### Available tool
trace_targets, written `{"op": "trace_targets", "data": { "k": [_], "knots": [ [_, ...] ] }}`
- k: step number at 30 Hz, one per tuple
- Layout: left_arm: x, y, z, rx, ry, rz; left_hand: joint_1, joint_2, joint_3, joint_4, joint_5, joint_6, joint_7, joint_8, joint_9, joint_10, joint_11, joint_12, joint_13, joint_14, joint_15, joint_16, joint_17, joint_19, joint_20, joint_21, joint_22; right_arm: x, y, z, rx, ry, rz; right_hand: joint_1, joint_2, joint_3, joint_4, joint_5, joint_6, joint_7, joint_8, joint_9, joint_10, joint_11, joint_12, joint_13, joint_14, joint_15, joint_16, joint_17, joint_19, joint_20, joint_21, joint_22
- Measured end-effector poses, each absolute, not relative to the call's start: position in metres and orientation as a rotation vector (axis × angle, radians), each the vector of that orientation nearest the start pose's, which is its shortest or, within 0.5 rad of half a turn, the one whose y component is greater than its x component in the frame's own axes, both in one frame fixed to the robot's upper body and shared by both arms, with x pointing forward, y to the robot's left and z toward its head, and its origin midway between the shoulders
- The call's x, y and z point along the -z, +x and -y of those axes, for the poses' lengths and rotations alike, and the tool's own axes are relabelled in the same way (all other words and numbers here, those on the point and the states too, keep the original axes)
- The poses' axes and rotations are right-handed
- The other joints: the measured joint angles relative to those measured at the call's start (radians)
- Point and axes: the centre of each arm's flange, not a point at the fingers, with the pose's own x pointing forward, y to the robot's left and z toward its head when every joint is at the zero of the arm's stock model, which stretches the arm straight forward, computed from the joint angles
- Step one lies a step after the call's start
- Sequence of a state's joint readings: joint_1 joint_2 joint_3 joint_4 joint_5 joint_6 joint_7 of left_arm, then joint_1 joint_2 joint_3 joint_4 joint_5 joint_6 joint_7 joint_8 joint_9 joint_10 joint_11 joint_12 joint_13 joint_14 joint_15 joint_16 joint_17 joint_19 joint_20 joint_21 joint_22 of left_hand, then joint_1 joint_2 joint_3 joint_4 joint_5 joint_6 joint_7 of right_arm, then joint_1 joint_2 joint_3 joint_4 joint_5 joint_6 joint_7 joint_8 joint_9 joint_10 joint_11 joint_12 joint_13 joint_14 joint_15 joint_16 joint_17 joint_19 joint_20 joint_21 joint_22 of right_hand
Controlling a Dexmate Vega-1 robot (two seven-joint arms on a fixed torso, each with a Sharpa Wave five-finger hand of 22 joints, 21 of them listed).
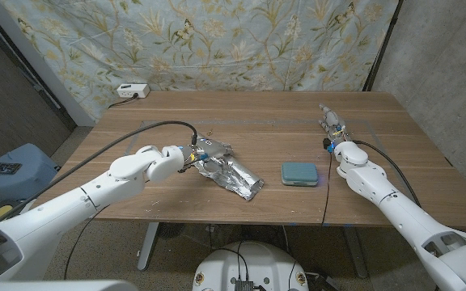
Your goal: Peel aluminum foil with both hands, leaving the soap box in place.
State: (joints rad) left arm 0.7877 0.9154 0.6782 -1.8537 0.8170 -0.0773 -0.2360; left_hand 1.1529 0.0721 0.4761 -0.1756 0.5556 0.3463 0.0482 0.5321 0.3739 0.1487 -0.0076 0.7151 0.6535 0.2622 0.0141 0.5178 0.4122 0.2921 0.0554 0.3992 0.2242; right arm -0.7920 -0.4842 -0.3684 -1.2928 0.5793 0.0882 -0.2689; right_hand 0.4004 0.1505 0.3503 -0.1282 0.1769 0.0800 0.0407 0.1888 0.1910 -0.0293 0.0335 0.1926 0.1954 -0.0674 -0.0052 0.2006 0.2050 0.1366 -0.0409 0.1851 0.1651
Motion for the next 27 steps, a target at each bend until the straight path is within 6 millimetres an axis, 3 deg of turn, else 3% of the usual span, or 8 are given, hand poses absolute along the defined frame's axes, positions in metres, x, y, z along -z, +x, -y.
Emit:
{"op": "trace_targets", "data": {
  "k": [4, 11, 15, 27],
  "knots": [
    [0.041, 0.572, -0.183, 0.331, 1.897, 0.670, 0.034, -0.014, -0.017, -0.002, -0.008, 0.064, -0.025, 0.048, 0.016, 0.080, -0.016, 0.032, 0.018, 0.073, -0.027, 0.053, 0.026, 0.052, -0.006, 0.034, 0.008, 0.032, 0.677, 0.312, 0.082, 0.040, 0.434, 0.000, 0.000, 0.000, 0.000, 0.000, 0.000, 0.000, 0.000, 0.000, 0.000, 0.000, 0.000, 0.000, 0.000, 0.000, 0.000, 0.000, 0.000, 0.000, 0.000, 0.000],
    [0.042, 0.576, -0.183, 0.314, 1.883, 0.660, 0.072, -0.029, -0.042, 0.000, -0.018, 0.160, -0.036, 0.122, 0.040, 0.210, -0.038, 0.080, 0.047, 0.146, -0.024, 0.138, 0.065, 0.136, -0.018, 0.096, 0.023, 0.035, 0.680, 0.314, 0.080, 0.043, 0.419, 0.000, 0.000, 0.000, 0.000, 0.000, 0.000, 0.000, 0.000, 0.000, 0.000, 0.000, 0.000, 0.000, 0.000, 0.000, 0.000, 0.000, 0.000, 0.000, 0.000, 0.000],
    [0.039, 0.578, -0.182, 0.301, 1.871, 0.656, 0.080, -0.037, -0.048, 0.003, -0.019, 0.184, -0.036, 0.151, 0.041, 0.243, -0.045, 0.095, 0.062, 0.171, -0.024, 0.161, 0.080, 0.160, -0.025, 0.116, 0.030, 0.035, 0.681, 0.316, 0.081, 0.042, 0.412, 0.000, 0.000, 0.000, 0.000, 0.000, 0.000, 0.000, 0.000, 0.000, 0.000, 0.000, 0.000, 0.000, 0.000, 0.000, 0.000, 0.000, 0.000, 0.000, 0.000, 0.000],
    [0.019, 0.580, -0.176, 0.282, 1.845, 0.643, 0.086, -0.042, -0.060, 0.010, -0.026, 0.199, -0.043, 0.157, 0.041, 0.254, -0.055, 0.099, 0.081, 0.187, -0.037, 0.170, 0.092, 0.160, -0.025, 0.131, 0.034, 0.036, 0.682, 0.324, 0.084, 0.027, 0.385, 0.000, 0.000, 0.000, 0.000, 0.000, 0.000, 0.000, 0.004, 0.000, 0.000, 0.000, 0.000, 0.000, 0.000, 0.000, 0.000, 0.000, 0.000, 0.000, 0.001, 0.000]
  ]
}}
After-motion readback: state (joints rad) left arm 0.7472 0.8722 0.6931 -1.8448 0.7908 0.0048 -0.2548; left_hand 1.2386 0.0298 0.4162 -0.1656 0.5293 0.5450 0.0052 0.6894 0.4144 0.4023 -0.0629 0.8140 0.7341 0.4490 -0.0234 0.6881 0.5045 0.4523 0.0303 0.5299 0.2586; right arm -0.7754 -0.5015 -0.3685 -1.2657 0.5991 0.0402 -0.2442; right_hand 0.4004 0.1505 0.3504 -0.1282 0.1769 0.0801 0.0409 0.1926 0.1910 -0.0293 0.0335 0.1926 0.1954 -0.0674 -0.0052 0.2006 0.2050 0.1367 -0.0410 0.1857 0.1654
